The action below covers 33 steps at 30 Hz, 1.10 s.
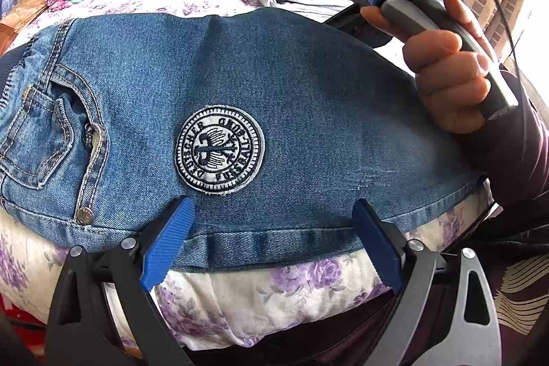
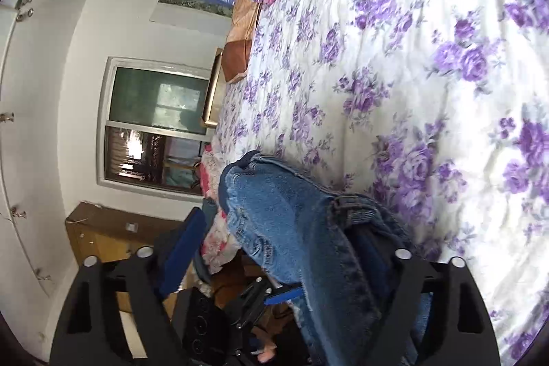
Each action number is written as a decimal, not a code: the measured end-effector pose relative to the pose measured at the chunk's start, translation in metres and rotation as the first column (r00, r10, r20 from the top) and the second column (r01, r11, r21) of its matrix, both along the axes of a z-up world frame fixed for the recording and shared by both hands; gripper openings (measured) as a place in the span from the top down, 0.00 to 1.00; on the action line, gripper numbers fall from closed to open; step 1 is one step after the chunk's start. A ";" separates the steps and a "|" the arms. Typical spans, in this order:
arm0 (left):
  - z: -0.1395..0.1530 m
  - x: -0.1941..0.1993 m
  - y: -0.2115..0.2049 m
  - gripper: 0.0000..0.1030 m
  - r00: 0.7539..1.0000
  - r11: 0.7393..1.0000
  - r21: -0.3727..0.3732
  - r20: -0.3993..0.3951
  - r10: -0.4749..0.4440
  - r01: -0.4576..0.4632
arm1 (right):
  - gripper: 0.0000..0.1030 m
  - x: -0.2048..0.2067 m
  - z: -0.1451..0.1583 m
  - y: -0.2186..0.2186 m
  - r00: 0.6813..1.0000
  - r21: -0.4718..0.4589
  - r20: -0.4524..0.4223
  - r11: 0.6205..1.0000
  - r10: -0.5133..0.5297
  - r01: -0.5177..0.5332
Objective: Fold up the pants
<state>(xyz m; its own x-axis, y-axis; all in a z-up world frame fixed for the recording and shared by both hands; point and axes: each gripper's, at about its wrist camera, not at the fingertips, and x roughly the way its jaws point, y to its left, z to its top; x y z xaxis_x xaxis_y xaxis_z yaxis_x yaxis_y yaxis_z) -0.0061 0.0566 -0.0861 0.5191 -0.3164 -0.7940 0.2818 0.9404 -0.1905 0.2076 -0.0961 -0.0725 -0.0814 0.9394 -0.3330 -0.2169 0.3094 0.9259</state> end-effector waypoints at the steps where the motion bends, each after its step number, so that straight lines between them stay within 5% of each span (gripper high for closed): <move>1: 0.000 0.000 -0.001 0.12 1.000 1.000 0.005 0.002 -0.001 0.001 | 0.30 -0.001 0.002 0.002 0.999 -0.040 0.033 0.999 -0.003 0.005; 6: 0.000 -0.006 0.000 0.12 1.000 1.000 0.001 0.010 -0.001 0.001 | 0.65 0.002 -0.002 -0.013 0.999 -0.127 0.030 0.991 -0.044 0.047; 8: 0.001 -0.007 0.000 0.12 1.000 1.000 0.003 0.008 -0.002 0.002 | 0.61 -0.002 0.012 -0.037 0.981 -0.184 0.131 0.969 -0.144 0.167; 10: 0.004 -0.009 0.001 0.12 1.000 1.000 0.011 0.006 -0.003 0.003 | 0.53 -0.009 0.034 -0.074 0.929 -0.185 0.246 0.927 -0.277 0.325; 12: 0.017 -0.008 0.003 0.14 1.000 1.000 0.023 0.031 0.000 -0.001 | 0.41 -0.028 0.054 -0.092 0.922 -0.166 0.262 0.927 -0.286 0.335; 15: 0.057 -0.017 0.016 0.14 0.985 0.999 0.030 0.173 0.028 -0.034 | 0.29 -0.082 0.073 -0.091 0.922 -0.170 0.325 0.947 -0.208 0.274; 19: 0.070 0.010 0.067 0.09 0.955 0.973 0.026 0.201 0.219 -0.229 | 0.29 -0.136 0.040 -0.095 0.911 -0.265 0.327 0.901 -0.252 0.344; 20: 0.054 0.030 0.092 0.09 0.941 0.949 0.040 0.151 0.303 -0.312 | 0.33 -0.138 0.021 -0.100 0.902 -0.314 0.321 0.866 -0.288 0.388; 21: 0.037 0.044 0.111 0.17 0.936 0.939 0.025 0.092 0.341 -0.344 | 0.50 -0.134 -0.003 -0.108 0.899 -0.327 0.310 0.852 -0.311 0.408; 22: 0.021 0.051 0.128 0.18 0.935 0.937 -0.014 0.052 0.350 -0.349 | 0.68 -0.130 -0.022 -0.118 0.894 -0.291 0.299 0.860 -0.334 0.419; 23: 0.020 0.048 0.128 0.18 0.934 0.939 -0.005 0.096 0.343 -0.344 | 0.98 -0.128 -0.033 -0.130 0.879 -0.252 0.290 0.855 -0.380 0.453; 24: 0.021 0.046 0.119 0.16 0.936 0.939 0.051 0.117 0.333 -0.341 | 1.00 -0.130 -0.041 -0.146 0.879 -0.221 0.235 0.858 -0.415 0.464; 25: 0.022 0.045 0.113 0.15 0.935 0.934 0.093 0.124 0.334 -0.346 | 0.99 -0.137 -0.041 -0.163 0.873 -0.175 0.185 0.859 -0.451 0.481; 26: 0.023 0.042 0.110 0.12 0.933 0.931 0.103 0.132 0.335 -0.349 | 0.86 -0.148 -0.034 -0.178 0.851 -0.162 0.206 0.841 -0.483 0.517; 27: 0.025 0.042 0.111 0.12 0.932 0.931 0.102 0.133 0.336 -0.350 | 0.63 -0.162 -0.024 -0.191 0.821 -0.176 0.270 0.812 -0.503 0.556; 29: 0.023 0.039 0.120 0.14 0.932 0.933 0.073 0.122 0.341 -0.351 | 0.43 -0.194 -0.005 -0.216 0.744 -0.199 0.399 0.741 -0.537 0.641; 31: 0.024 0.036 0.120 0.19 0.932 0.933 0.074 0.127 0.341 -0.351 | 0.38 -0.217 -0.006 -0.247 0.668 -0.266 0.463 0.627 -0.583 0.732; 32: 0.023 0.035 0.119 0.19 0.933 0.935 0.080 0.135 0.334 -0.346 | 0.52 -0.219 -0.020 -0.266 0.657 -0.285 0.438 0.599 -0.613 0.749; 33: 0.022 0.034 0.116 0.19 0.933 0.935 0.090 0.148 0.329 -0.344 | 0.95 -0.221 -0.036 -0.284 0.663 -0.262 0.388 0.614 -0.640 0.745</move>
<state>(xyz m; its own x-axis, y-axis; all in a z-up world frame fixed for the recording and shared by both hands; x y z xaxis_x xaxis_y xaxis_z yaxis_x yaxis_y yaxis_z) 0.0278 0.1723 -0.0639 0.6790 -0.0182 -0.7339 -0.0397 0.9973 -0.0615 -0.0130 -0.3801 -0.1089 0.6694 0.4743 -0.5718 0.0210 0.7573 0.6528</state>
